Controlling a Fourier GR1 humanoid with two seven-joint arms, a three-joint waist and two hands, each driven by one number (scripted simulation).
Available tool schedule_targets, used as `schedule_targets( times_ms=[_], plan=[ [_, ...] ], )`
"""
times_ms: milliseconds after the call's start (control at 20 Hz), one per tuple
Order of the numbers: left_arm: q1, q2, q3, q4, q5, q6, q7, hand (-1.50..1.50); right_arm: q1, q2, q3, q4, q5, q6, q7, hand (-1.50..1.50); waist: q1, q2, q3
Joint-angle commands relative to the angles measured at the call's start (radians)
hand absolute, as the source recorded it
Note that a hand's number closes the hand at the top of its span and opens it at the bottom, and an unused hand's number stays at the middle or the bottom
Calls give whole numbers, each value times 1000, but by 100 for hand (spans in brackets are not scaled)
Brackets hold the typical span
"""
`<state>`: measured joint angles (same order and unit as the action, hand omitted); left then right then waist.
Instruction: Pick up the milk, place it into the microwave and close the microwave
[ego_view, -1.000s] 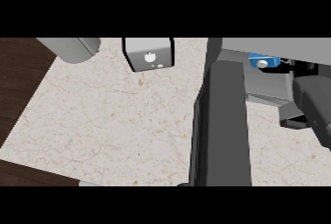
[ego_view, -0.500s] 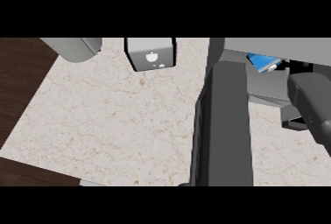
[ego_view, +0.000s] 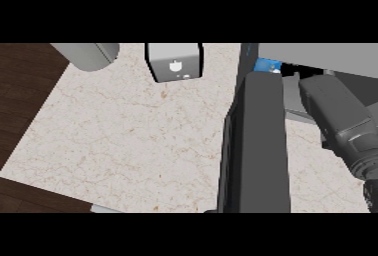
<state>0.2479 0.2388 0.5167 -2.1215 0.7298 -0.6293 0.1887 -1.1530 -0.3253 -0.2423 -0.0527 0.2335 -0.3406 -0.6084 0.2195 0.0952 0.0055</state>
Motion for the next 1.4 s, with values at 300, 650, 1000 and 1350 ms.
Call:
schedule_targets(
  times_ms=[300,650,1000,1350],
  plan=[
    [-11,-4,-21,48,-35,-25,-3,-150,-87,86,9,-9,16,-79,70,-150,-13,-13,-2],
    [-18,-18,-36,51,-49,-20,-2,-150,-61,103,-46,-44,-26,-145,11,-150,-55,-22,1],
    [18,-91,-82,99,-152,-71,-38,-150,-16,73,-35,-40,-6,-123,-29,-150,-101,-39,-3],
    [70,-161,-166,60,-204,-149,-73,-150,34,60,-64,-37,-37,-14,-48,-150,-124,-55,-3]
  ],
)
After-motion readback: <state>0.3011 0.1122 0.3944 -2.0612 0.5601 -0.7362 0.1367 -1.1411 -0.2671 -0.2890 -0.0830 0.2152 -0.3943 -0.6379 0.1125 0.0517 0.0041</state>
